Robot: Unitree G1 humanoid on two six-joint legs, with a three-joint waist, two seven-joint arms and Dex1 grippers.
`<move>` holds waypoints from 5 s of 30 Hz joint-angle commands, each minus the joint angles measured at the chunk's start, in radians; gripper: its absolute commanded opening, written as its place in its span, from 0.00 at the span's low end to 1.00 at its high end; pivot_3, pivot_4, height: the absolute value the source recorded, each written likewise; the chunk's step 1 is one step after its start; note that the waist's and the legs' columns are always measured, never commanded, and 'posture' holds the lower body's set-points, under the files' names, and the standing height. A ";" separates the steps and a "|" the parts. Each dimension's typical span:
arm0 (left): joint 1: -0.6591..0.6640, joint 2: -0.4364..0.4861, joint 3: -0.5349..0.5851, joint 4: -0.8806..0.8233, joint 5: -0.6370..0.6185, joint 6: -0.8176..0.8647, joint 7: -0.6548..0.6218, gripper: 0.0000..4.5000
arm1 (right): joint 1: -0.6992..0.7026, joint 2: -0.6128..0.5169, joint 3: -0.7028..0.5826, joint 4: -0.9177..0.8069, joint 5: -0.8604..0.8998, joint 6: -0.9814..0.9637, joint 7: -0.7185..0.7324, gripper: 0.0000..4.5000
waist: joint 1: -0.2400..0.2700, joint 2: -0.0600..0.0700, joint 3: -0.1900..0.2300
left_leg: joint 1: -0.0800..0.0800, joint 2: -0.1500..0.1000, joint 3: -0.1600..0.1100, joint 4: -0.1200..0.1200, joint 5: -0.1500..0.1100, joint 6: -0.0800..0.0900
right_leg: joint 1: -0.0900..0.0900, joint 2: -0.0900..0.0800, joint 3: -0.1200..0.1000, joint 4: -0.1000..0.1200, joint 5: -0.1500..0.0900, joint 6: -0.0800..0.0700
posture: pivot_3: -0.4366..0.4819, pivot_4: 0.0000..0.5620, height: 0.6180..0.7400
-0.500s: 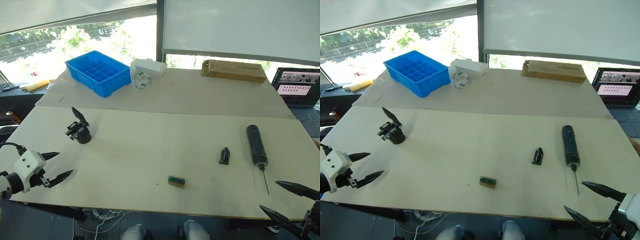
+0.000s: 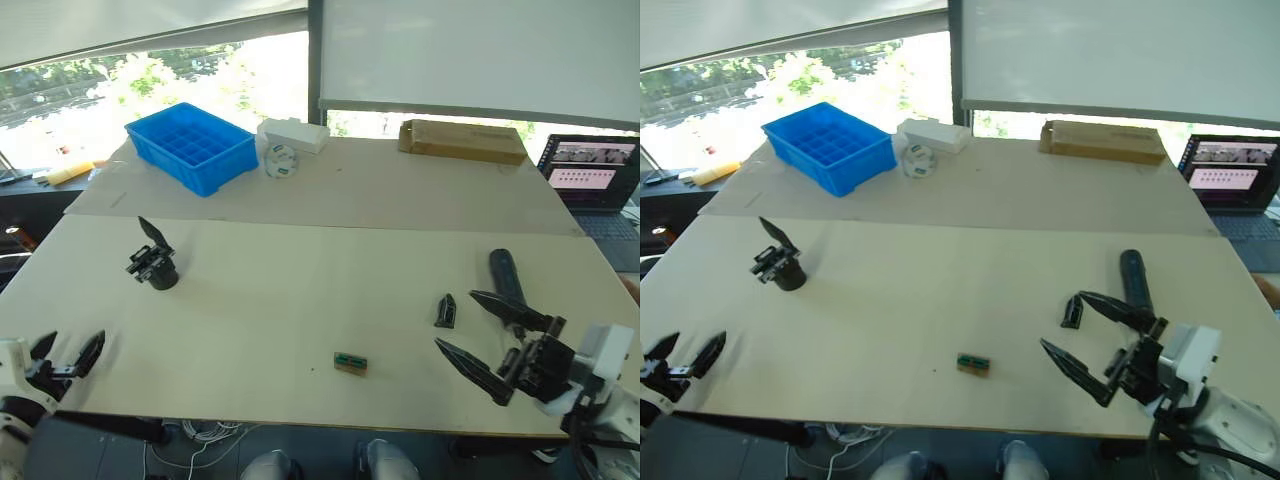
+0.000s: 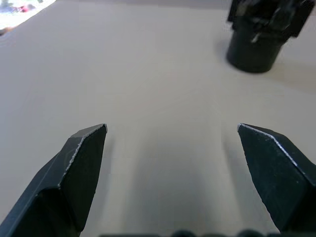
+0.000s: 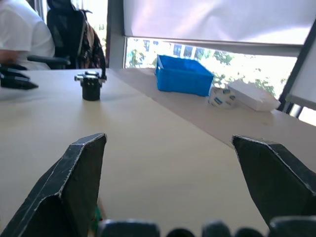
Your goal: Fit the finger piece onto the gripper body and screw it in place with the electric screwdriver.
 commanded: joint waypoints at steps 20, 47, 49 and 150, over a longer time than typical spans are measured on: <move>-0.543 0.026 -0.367 0.355 0.289 -0.084 0.108 1.00 | -0.034 -0.006 0.083 -0.053 -0.075 -0.039 -0.094 0.99 | 0.002 -0.003 -0.003 | 0.002 0.001 0.005 0.000 0.003 -0.004 | 0.000 0.014 0.000 0.003 0.000 0.000 | 0.48 0.27 1.00; -0.570 -0.248 -0.782 -0.102 0.284 -0.069 -0.149 0.52 | 0.186 -0.084 -0.121 -0.036 -0.002 -0.092 0.037 1.00 | -0.001 -0.005 -0.002 | -0.009 -0.001 0.002 0.011 0.006 0.009 | -0.002 0.013 -0.001 0.000 0.002 0.004 | 0.48 0.27 1.00; -0.569 -0.263 -0.840 -0.088 0.346 -0.110 -0.142 0.52 | 0.188 -0.082 -0.132 -0.034 -0.002 -0.091 0.037 1.00 | -0.005 -0.005 -0.002 | -0.008 0.001 0.002 0.011 0.006 0.009 | -0.002 0.015 0.001 0.000 0.002 0.004 | 0.48 0.27 1.00; -0.521 -0.383 -0.903 -0.097 0.453 0.063 -0.099 0.82 | 0.247 -0.074 -0.105 -0.120 -0.012 0.003 -0.033 1.00 | 0.016 0.004 -0.007 | -0.017 -0.001 -0.005 0.022 -0.001 0.023 | -0.003 0.005 -0.001 -0.002 0.006 0.008 | 0.48 0.27 1.00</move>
